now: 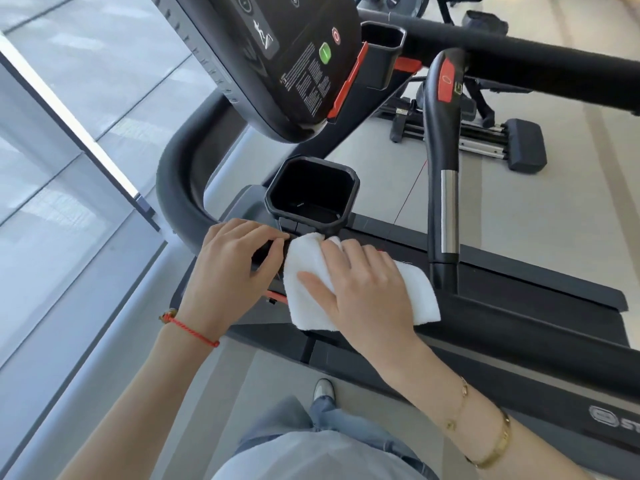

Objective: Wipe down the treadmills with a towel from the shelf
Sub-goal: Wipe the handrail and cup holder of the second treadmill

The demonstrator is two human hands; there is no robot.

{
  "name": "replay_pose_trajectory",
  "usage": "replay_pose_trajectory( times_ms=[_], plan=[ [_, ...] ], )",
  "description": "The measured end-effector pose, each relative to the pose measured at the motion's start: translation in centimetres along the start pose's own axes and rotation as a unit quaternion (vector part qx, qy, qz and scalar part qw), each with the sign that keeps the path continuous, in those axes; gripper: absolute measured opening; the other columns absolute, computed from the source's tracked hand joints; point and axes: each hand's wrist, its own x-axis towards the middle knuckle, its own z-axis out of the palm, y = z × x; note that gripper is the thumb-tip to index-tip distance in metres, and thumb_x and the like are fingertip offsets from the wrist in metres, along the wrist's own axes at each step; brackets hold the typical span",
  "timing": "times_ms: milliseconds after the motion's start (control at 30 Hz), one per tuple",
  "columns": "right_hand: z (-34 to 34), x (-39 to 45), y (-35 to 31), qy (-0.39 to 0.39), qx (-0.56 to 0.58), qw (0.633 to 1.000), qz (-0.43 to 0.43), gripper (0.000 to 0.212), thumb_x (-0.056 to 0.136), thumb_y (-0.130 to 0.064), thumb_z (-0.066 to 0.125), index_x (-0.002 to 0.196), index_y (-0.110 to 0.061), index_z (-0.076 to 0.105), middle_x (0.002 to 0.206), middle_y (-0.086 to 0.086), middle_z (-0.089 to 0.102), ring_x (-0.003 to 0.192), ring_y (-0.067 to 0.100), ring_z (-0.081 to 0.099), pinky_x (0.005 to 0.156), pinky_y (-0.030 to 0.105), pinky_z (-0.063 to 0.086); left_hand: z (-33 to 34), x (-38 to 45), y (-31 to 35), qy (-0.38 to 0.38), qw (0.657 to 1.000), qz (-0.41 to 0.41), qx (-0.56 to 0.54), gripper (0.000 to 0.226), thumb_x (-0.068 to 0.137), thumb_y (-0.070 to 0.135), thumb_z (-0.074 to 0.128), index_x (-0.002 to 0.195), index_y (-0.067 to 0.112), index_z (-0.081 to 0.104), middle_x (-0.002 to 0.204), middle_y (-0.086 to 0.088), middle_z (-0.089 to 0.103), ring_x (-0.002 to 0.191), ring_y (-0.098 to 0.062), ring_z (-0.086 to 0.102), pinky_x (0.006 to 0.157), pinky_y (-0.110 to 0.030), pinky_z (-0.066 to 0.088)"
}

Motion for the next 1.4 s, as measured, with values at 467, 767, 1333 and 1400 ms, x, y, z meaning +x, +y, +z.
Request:
replay_pose_trajectory(
  times_ms=[467, 767, 1333, 1400],
  plan=[
    [-1.9, 3.6, 5.5, 0.006, 0.192, 0.952, 0.239, 0.033, 0.096, -0.059, 0.028, 0.089, -0.034, 0.048, 0.069, -0.014, 0.051, 0.069, -0.002, 0.050, 0.057, 0.023, 0.031, -0.9, 7.2, -3.0, 0.024, 0.996, -0.041, -0.077, 0.016, 0.096, 0.021, 0.055, 0.108, 0.018, 0.065, 0.097, 0.005, 0.067, 0.092, -0.014, 0.063, 0.081, -0.041, 0.054],
    [0.1, 7.6, 3.5, -0.159, 0.250, 0.888, 0.353, 0.049, 0.093, -0.061, 0.028, 0.105, -0.028, 0.062, 0.084, -0.008, 0.061, 0.083, 0.016, 0.056, 0.072, 0.035, 0.043, -0.3, 10.6, -6.0, -0.095, 0.992, -0.020, -0.077, 0.035, 0.099, 0.032, 0.048, 0.126, 0.020, 0.065, 0.116, 0.005, 0.069, 0.103, -0.019, 0.064, 0.088, -0.036, 0.052],
    [1.9, 10.9, 4.3, -0.189, 0.263, 0.888, 0.327, 0.036, 0.097, -0.051, 0.038, 0.125, -0.030, 0.046, 0.089, -0.015, 0.057, 0.079, 0.005, 0.055, 0.060, 0.026, 0.039, 0.0, 10.6, -6.6, -0.152, 0.978, -0.007, -0.146, 0.038, 0.099, 0.031, 0.048, 0.133, 0.017, 0.061, 0.108, 0.003, 0.068, 0.094, -0.017, 0.066, 0.082, -0.041, 0.055],
    [1.6, 10.0, 4.8, -0.200, 0.293, 0.879, 0.319, 0.036, 0.097, -0.052, 0.039, 0.126, -0.034, 0.046, 0.093, -0.017, 0.058, 0.081, 0.002, 0.056, 0.061, 0.025, 0.039, -0.1, 10.6, -6.5, -0.149, 0.978, -0.007, -0.145, 0.041, 0.098, 0.034, 0.047, 0.133, 0.018, 0.060, 0.109, 0.005, 0.068, 0.094, -0.016, 0.066, 0.082, -0.041, 0.055]
  ],
)
